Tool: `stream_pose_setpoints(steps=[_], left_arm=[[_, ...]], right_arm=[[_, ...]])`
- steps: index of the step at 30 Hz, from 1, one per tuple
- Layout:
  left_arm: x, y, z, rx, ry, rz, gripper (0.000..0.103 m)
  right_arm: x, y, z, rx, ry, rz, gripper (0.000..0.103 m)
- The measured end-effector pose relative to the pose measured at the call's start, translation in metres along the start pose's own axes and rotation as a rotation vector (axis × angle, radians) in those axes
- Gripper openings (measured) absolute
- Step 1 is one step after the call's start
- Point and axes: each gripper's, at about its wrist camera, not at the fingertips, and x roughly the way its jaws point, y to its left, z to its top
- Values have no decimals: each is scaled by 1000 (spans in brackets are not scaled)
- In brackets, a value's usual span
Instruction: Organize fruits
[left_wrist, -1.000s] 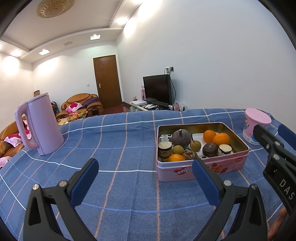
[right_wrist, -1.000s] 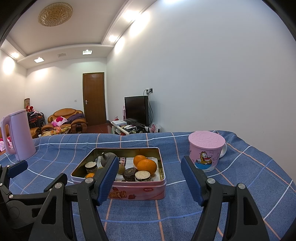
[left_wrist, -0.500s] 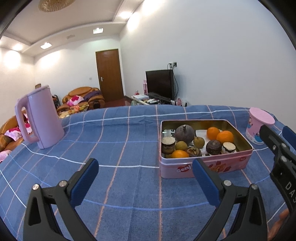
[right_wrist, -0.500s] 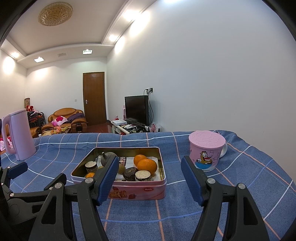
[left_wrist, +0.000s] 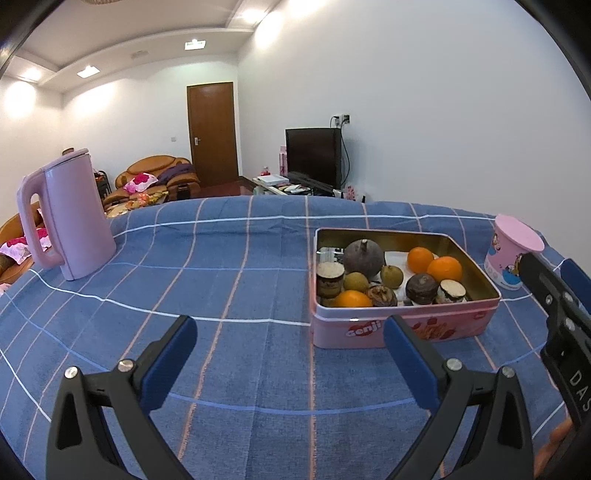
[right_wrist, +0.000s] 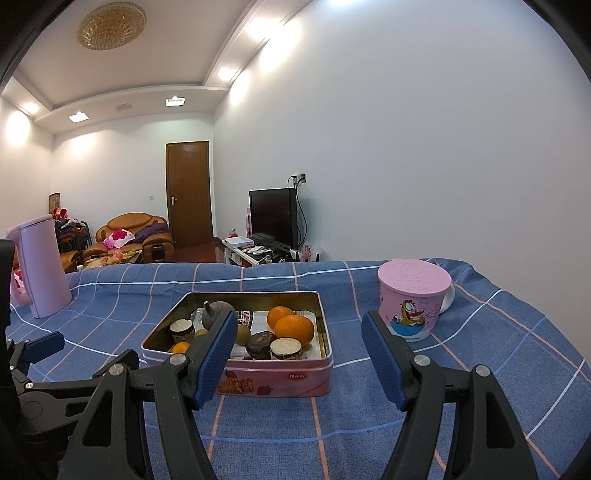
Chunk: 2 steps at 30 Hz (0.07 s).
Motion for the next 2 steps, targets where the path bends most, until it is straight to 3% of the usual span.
stream_pose_setpoints(steps=[2], left_arm=[[1,0,0,-1,6,2,103]], right_arm=[[0,0,0,0,1,0,72]])
